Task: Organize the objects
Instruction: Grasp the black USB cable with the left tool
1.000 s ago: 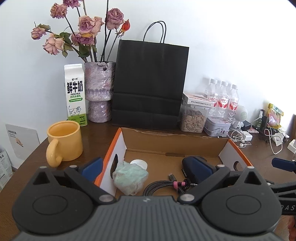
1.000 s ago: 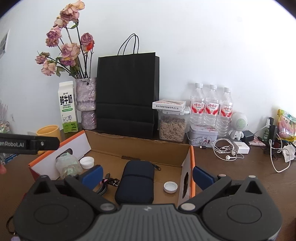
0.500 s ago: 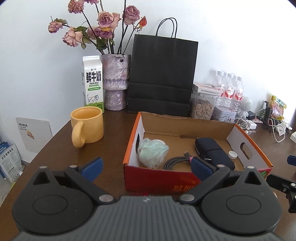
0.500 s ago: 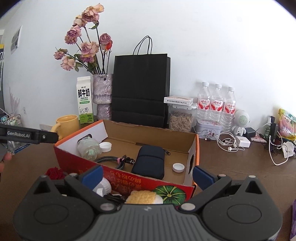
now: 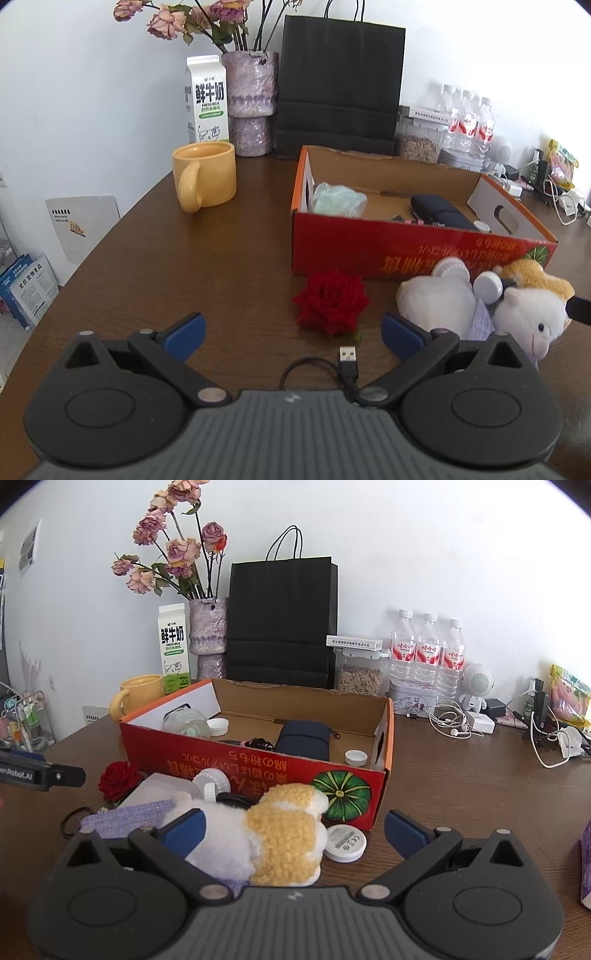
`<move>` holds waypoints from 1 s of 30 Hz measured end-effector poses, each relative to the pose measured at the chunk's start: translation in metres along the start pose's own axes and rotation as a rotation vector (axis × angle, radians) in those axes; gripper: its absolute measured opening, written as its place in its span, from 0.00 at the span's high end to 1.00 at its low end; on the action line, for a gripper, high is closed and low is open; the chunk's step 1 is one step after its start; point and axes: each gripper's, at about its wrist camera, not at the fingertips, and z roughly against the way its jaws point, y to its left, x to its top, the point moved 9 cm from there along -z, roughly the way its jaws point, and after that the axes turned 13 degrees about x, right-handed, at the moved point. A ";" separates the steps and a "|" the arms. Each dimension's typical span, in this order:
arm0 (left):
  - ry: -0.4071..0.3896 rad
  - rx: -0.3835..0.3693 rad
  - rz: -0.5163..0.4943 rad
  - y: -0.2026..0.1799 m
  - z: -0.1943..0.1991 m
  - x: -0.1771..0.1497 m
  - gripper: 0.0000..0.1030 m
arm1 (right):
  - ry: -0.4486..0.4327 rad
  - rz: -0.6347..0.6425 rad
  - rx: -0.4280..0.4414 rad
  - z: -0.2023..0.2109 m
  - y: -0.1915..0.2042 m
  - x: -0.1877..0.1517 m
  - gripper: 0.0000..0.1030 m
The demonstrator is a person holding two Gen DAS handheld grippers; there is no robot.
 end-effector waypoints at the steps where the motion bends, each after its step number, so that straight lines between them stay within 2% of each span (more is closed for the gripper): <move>1: 0.005 -0.001 -0.006 0.000 0.001 -0.005 0.00 | 0.002 -0.003 0.000 0.002 0.000 -0.002 0.00; 3: 0.006 -0.003 -0.017 -0.002 0.003 -0.015 0.01 | 0.004 -0.008 -0.001 0.004 -0.001 -0.006 0.00; 6: 0.006 -0.023 -0.028 -0.009 0.008 -0.023 0.10 | 0.012 -0.015 -0.002 0.006 -0.001 -0.010 0.00; 8: 0.009 -0.033 -0.036 -0.014 0.009 -0.025 0.20 | 0.016 -0.019 -0.002 0.006 -0.002 -0.013 0.00; 10: 0.010 -0.046 -0.051 -0.021 0.010 -0.027 0.36 | 0.018 -0.021 0.000 0.006 -0.002 -0.014 0.00; 13: 0.015 -0.063 -0.060 -0.030 0.010 -0.029 0.51 | 0.017 -0.023 0.003 0.006 -0.002 -0.014 0.00; 20: 0.036 -0.079 -0.079 -0.045 0.002 -0.031 0.54 | 0.019 -0.030 0.012 0.003 -0.002 -0.016 0.00; 21: 0.044 -0.077 -0.085 -0.046 0.000 -0.033 0.61 | 0.020 -0.030 0.014 0.002 -0.003 -0.017 0.00; 22: 0.056 -0.072 -0.088 -0.048 -0.002 -0.035 0.73 | 0.020 -0.031 0.013 0.002 -0.004 -0.017 0.00; 23: 0.046 -0.058 -0.087 -0.047 -0.003 -0.036 0.76 | 0.020 -0.033 0.013 0.002 -0.005 -0.017 0.00; 24: 0.040 -0.044 -0.080 -0.046 -0.003 -0.036 0.86 | 0.021 -0.035 0.011 0.001 -0.005 -0.018 0.00; 25: 0.037 -0.042 -0.065 -0.045 -0.003 -0.036 0.91 | 0.022 -0.037 0.010 0.001 -0.007 -0.018 0.00; 30: 0.014 -0.034 -0.061 -0.047 0.000 -0.038 0.91 | 0.025 -0.044 0.012 -0.001 -0.008 -0.020 0.00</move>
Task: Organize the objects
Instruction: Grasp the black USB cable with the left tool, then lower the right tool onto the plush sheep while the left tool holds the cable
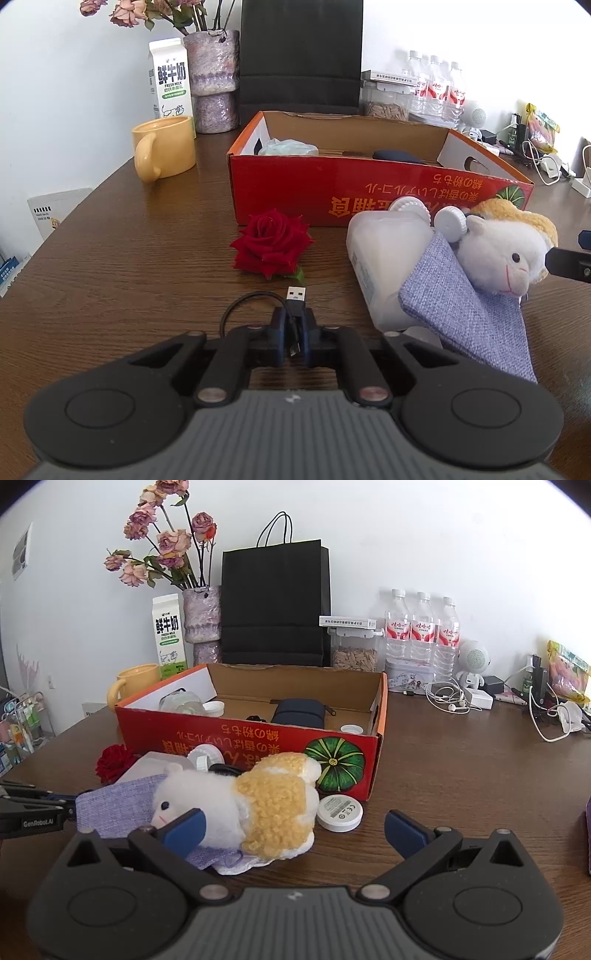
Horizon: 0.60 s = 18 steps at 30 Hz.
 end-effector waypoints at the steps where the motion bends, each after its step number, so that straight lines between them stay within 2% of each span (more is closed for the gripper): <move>1: -0.002 -0.001 0.005 0.000 0.000 0.001 0.92 | 0.000 0.000 0.002 0.000 0.000 0.000 0.00; 9: -0.013 0.002 0.026 0.004 0.002 0.005 0.92 | -0.009 -0.004 0.021 0.000 0.004 0.003 0.00; 18: -0.031 0.012 0.061 0.014 0.006 0.011 0.92 | -0.011 -0.005 0.083 -0.010 0.016 0.014 0.00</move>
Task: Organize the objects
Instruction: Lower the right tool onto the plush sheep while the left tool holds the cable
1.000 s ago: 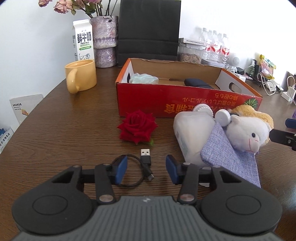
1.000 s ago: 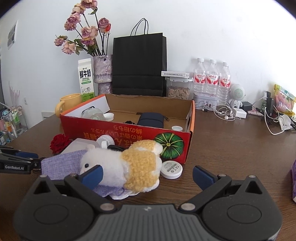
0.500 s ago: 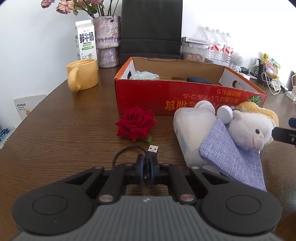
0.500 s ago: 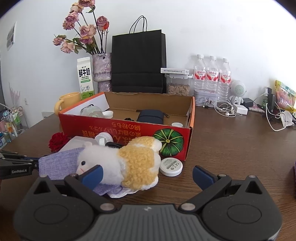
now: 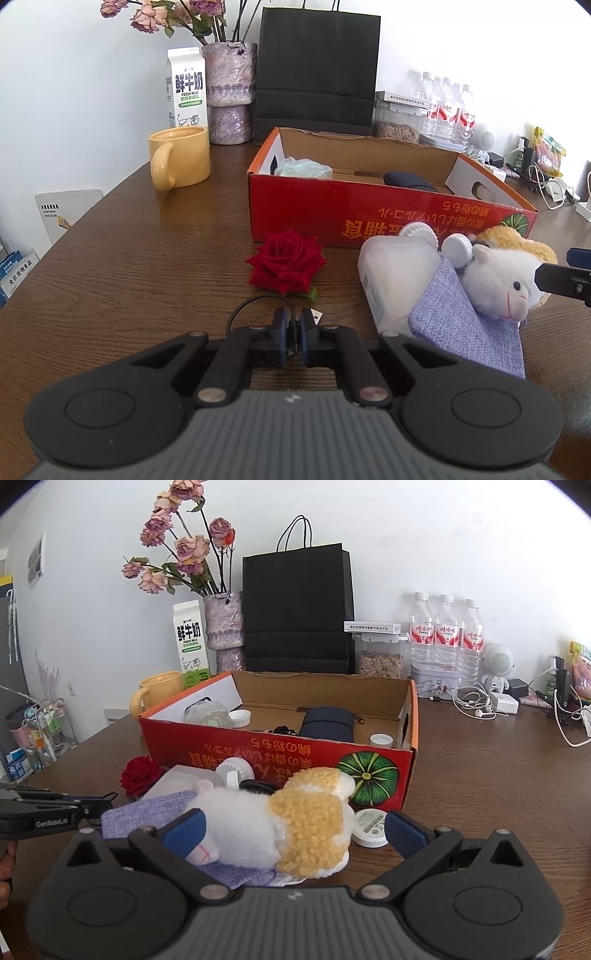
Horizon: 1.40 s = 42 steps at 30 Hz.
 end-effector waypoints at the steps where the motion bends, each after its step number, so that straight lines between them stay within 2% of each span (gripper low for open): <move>1: -0.002 0.002 0.003 0.001 0.000 0.001 0.92 | 0.000 -0.001 0.003 -0.002 0.000 0.002 0.00; 8: 0.003 0.008 0.027 0.006 -0.002 0.001 0.92 | 0.019 0.002 0.033 -0.015 0.012 0.008 0.00; 12: 0.011 0.005 0.027 0.007 -0.004 -0.001 0.92 | 0.047 -0.007 -0.011 -0.027 0.011 0.006 0.00; 23: 0.032 -0.005 0.033 0.007 -0.008 -0.006 0.92 | 0.085 0.016 -0.010 -0.035 0.009 0.004 0.00; 32: 0.034 -0.011 0.019 0.006 -0.008 -0.007 0.90 | 0.080 0.035 -0.009 -0.035 0.010 0.002 0.00; 33: 0.033 -0.016 0.016 0.005 -0.008 -0.007 0.89 | 0.080 0.036 -0.006 -0.035 0.010 0.002 0.00; 35: 0.043 -0.030 0.005 0.002 -0.008 -0.008 0.77 | 0.081 0.035 0.000 -0.035 0.009 0.002 0.00; 36: 0.048 -0.029 -0.002 0.001 -0.009 -0.009 0.64 | 0.082 0.033 0.002 -0.035 0.008 0.003 0.00; 37: 0.048 -0.027 -0.011 0.000 -0.009 -0.010 0.60 | 0.081 0.032 0.004 -0.035 0.008 0.003 0.00; 41: 0.039 -0.021 -0.047 -0.005 -0.011 -0.010 0.62 | 0.076 0.040 0.003 -0.035 0.008 0.002 0.00; 42: 0.035 -0.018 -0.051 -0.005 -0.011 -0.010 0.75 | 0.075 0.045 0.001 -0.035 0.009 0.001 0.00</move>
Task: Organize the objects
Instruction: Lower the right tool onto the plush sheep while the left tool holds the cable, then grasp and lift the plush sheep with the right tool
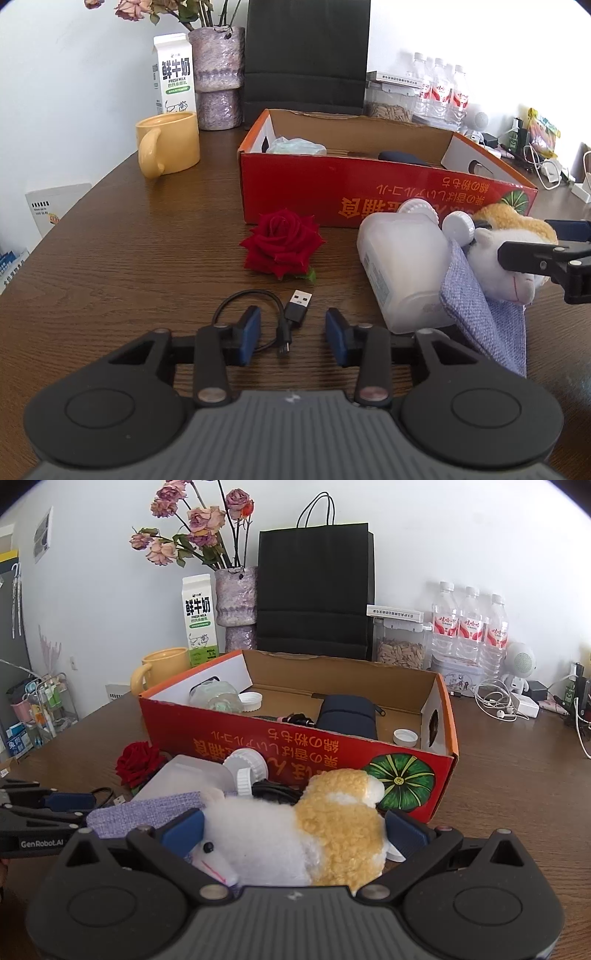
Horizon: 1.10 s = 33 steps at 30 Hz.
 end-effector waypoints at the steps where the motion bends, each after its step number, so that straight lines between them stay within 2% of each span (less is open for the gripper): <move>1: -0.002 -0.002 -0.001 0.000 0.000 0.000 0.86 | 0.001 0.003 0.000 0.000 0.000 0.000 0.00; 9: -0.017 -0.016 0.026 0.003 0.005 0.001 0.88 | -0.013 0.010 0.011 0.002 0.001 -0.002 0.00; 14: -0.038 -0.014 0.040 0.007 0.012 0.006 0.87 | -0.049 0.021 -0.002 0.013 0.003 0.002 0.16; 16: -0.040 -0.012 0.042 0.008 0.014 0.007 0.87 | -0.064 0.016 -0.019 0.018 0.000 0.004 0.35; 17: -0.039 -0.012 0.042 0.008 0.014 0.007 0.87 | -0.069 0.011 -0.027 0.021 -0.002 0.005 0.36; 18: -0.039 -0.013 0.042 0.007 0.015 0.006 0.87 | -0.069 0.000 -0.022 0.023 -0.005 0.006 0.35; 20: -0.040 -0.012 0.043 0.007 0.016 0.006 0.87 | -0.070 -0.015 -0.020 0.025 -0.009 0.005 0.28; 22: -0.043 -0.012 0.046 0.008 0.017 0.007 0.87 | -0.072 -0.018 -0.028 0.029 -0.012 0.005 0.06; 23: -0.045 -0.013 0.047 0.009 0.018 0.007 0.87 | -0.074 -0.022 -0.027 0.032 -0.013 0.006 0.03; 28: -0.044 -0.014 0.047 0.009 0.018 0.008 0.87 | -0.028 -0.033 0.016 0.029 -0.011 0.005 0.00; 33: -0.043 -0.017 0.043 0.008 0.019 0.008 0.87 | 0.111 -0.075 0.089 0.005 -0.011 0.004 0.00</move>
